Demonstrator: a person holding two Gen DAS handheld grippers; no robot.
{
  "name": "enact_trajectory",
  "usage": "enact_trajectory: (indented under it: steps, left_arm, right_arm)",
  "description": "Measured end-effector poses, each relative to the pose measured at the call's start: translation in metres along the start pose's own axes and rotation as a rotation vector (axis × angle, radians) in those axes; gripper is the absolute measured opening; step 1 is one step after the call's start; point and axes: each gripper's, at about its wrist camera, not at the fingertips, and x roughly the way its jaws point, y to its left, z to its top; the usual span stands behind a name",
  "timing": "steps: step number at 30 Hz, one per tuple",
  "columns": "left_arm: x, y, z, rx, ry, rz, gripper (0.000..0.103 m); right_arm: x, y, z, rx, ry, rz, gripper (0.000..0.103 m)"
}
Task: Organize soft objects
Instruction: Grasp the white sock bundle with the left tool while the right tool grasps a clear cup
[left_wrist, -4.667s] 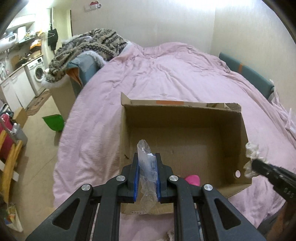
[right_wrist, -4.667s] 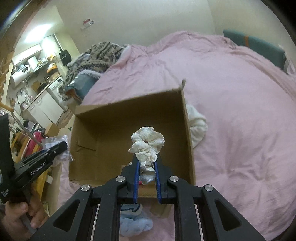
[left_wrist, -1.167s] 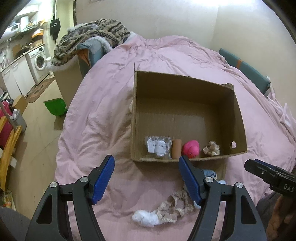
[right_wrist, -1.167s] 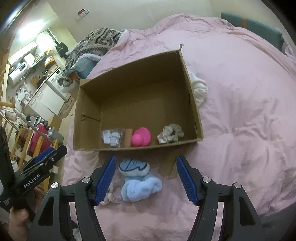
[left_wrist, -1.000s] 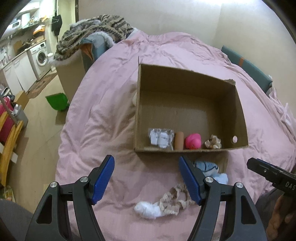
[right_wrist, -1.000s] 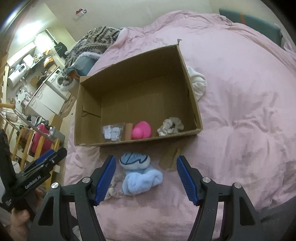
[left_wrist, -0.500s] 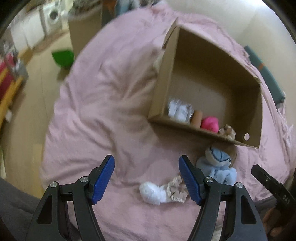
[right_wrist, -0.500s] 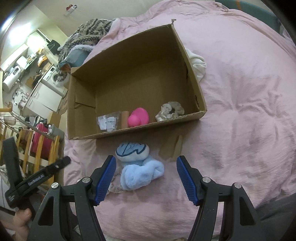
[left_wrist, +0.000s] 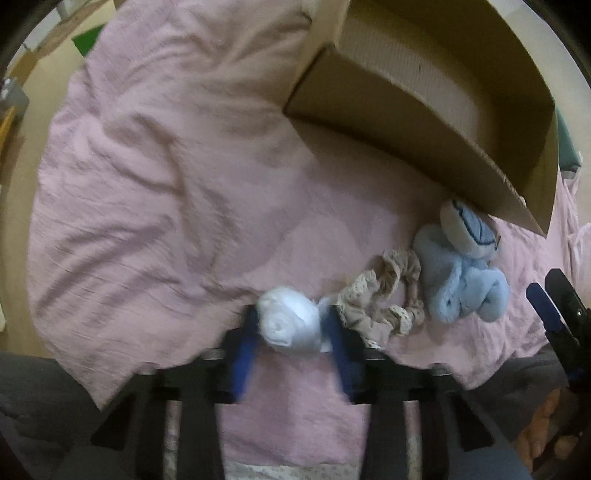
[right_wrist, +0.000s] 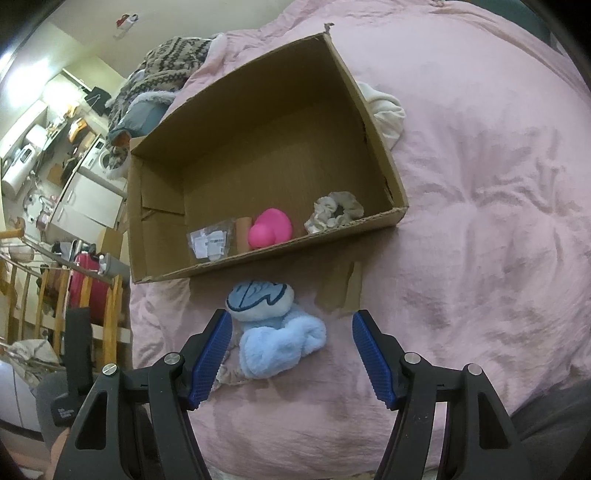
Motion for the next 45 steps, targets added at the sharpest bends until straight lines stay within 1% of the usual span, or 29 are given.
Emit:
enact_trajectory:
  steps: [1, 2, 4, 8, 10, 12, 15, 18, 22, 25, 27, 29, 32, 33, 34, 37, 38, 39, 41, 42, 43, 45]
  left_arm:
    - [0.0, 0.0, 0.0, 0.003, -0.001, -0.003, 0.023]
    - [-0.001, 0.0, -0.001, 0.006, -0.008, -0.01, 0.023]
    - [-0.01, 0.0, 0.0, 0.013, -0.048, -0.011, 0.022]
    - [-0.039, -0.003, -0.003, 0.04, -0.176, 0.013, 0.022]
    - [-0.053, -0.007, -0.004, 0.058, -0.249, 0.045, 0.022]
    - [-0.062, -0.005, -0.009, 0.05, -0.286, 0.039, 0.022]
    - [-0.072, -0.005, 0.001, 0.031, -0.314, 0.015, 0.022]
    - [-0.076, -0.008, 0.004, 0.033, -0.341, 0.021, 0.022]
    - [-0.074, -0.01, 0.006, 0.049, -0.332, 0.02, 0.022]
    - [-0.075, -0.015, 0.002, 0.071, -0.337, 0.028, 0.022]
    - [-0.075, -0.018, 0.002, 0.083, -0.343, 0.034, 0.022]
    - [-0.074, -0.021, 0.002, 0.087, -0.34, 0.038, 0.022]
    - [-0.071, -0.023, 0.002, 0.094, -0.333, 0.045, 0.022]
    - [-0.069, -0.024, 0.003, 0.097, -0.329, 0.049, 0.022]
    - [-0.067, -0.024, 0.003, 0.099, -0.326, 0.051, 0.022]
    - [-0.063, -0.025, 0.005, 0.103, -0.318, 0.059, 0.022]
    - [-0.062, -0.026, 0.005, 0.104, -0.317, 0.061, 0.022]
    - [-0.062, -0.027, 0.006, 0.104, -0.317, 0.064, 0.022]
    - [-0.062, -0.027, 0.006, 0.106, -0.319, 0.063, 0.022]
    - [-0.062, -0.028, 0.006, 0.109, -0.322, 0.064, 0.022]
    - [-0.062, -0.028, 0.007, 0.11, -0.323, 0.065, 0.022]
    - [-0.062, -0.029, 0.007, 0.113, -0.326, 0.064, 0.022]
  right_arm:
    - [0.001, -0.001, 0.0, 0.005, 0.002, 0.0, 0.071]
    - [0.001, -0.002, 0.001, 0.008, 0.003, 0.0, 0.071]
    - [0.001, -0.004, 0.001, 0.016, 0.005, 0.0, 0.071]
    - [-0.001, -0.008, 0.002, 0.036, 0.001, 0.002, 0.071]
    - [-0.002, -0.011, 0.003, 0.051, -0.002, 0.007, 0.071]
    - [-0.002, -0.013, 0.003, 0.068, -0.002, 0.011, 0.071]
    - [-0.001, -0.018, 0.004, 0.094, 0.0, 0.012, 0.071]
    - [0.0, -0.023, 0.005, 0.121, 0.006, 0.021, 0.071]
    - [0.003, -0.029, 0.005, 0.163, 0.016, 0.034, 0.071]
    - [0.009, -0.033, 0.009, 0.181, 0.029, 0.001, 0.071]
    - [0.019, -0.039, 0.016, 0.198, 0.063, -0.006, 0.071]
    - [0.031, -0.04, 0.023, 0.195, 0.101, -0.019, 0.061]
    - [0.05, -0.038, 0.028, 0.18, 0.141, -0.052, 0.059]
    - [0.056, -0.037, 0.029, 0.173, 0.153, -0.058, 0.056]
    - [0.063, -0.034, 0.03, 0.16, 0.167, -0.066, 0.05]
    - [0.078, -0.027, 0.03, 0.107, 0.19, -0.122, 0.046]
    - [0.082, -0.026, 0.03, 0.096, 0.195, -0.132, 0.039]
    - [0.084, -0.025, 0.029, 0.085, 0.2, -0.142, 0.035]
    - [0.086, -0.024, 0.027, 0.069, 0.204, -0.146, 0.023]
    - [0.085, -0.023, 0.026, 0.06, 0.201, -0.151, 0.019]
    - [0.084, -0.022, 0.026, 0.053, 0.196, -0.15, 0.012]
    - [0.079, -0.021, 0.025, 0.053, 0.185, -0.135, 0.012]
